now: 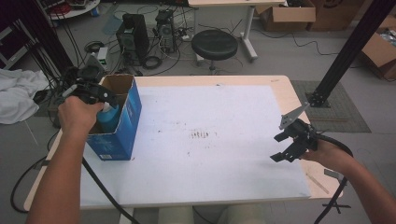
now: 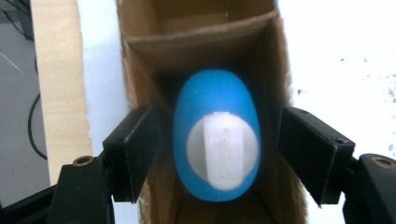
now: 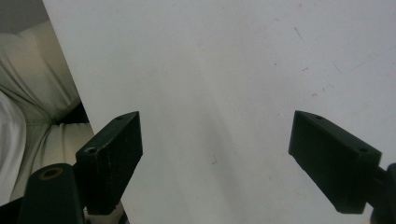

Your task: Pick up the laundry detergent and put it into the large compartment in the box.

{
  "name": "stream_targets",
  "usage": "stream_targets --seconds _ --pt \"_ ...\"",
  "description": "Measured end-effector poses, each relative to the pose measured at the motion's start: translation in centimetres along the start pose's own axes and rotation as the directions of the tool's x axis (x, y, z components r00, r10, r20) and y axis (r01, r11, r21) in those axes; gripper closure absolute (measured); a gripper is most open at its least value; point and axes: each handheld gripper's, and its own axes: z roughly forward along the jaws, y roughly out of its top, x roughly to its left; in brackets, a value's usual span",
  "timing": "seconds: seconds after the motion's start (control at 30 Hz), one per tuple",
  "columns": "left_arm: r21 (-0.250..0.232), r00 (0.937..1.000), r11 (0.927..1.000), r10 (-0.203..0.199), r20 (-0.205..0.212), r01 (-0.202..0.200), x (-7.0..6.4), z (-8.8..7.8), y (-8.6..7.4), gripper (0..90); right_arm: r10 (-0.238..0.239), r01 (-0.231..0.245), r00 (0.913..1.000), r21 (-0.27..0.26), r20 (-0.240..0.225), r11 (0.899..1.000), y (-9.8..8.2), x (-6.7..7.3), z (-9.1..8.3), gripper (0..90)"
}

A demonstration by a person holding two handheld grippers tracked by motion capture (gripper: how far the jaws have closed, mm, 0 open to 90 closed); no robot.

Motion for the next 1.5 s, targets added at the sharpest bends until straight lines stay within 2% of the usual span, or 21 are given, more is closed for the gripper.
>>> stream_targets --seconds 0.07,0.3,0.5,0.73,1.03,1.27,1.5 --pt "-0.006 0.9999 1.0 0.008 -0.013 -0.008 -0.1 -0.6 0.2 29.5 -0.002 0.002 1.0 0.001 0.001 1.0 0.0 0.0 0.0 17.2" --pt "-0.037 0.9998 0.9992 0.017 0.013 -0.016 -0.7 -2.0 0.5 29.4 -0.007 0.007 1.0 -0.004 0.002 1.0 0.0 0.1 -0.1 17.3" --pt "-0.05 0.998 0.9972 0.057 0.027 -0.055 -1.7 -2.9 0.8 29.7 -0.005 0.005 1.0 -0.005 0.005 1.0 0.0 0.2 -0.2 17.4" --pt "-0.07 0.9919 0.9912 0.116 0.052 -0.112 -3.2 -3.7 1.0 27.7 -0.011 0.011 0.9999 -0.008 0.004 1.0 0.0 0.4 -0.4 17.4" --pt "-0.096 0.984 0.9833 0.162 0.074 -0.155 -5.2 -4.0 1.5 21.7 -0.009 0.009 0.9999 -0.008 0.005 1.0 0.0 0.5 -0.5 17.4" --pt "-0.087 0.9664 0.9683 0.241 0.088 -0.234 -7.5 -4.0 2.1 20.5 -0.004 0.004 1.0 -0.006 0.005 1.0 0.0 0.6 -0.4 17.4" --pt "-0.082 0.9422 0.9487 0.313 0.118 -0.305 -10.2 -3.5 2.7 20.5 -0.001 0.001 1.0 -0.004 0.007 1.0 0.1 0.5 -0.5 17.4"
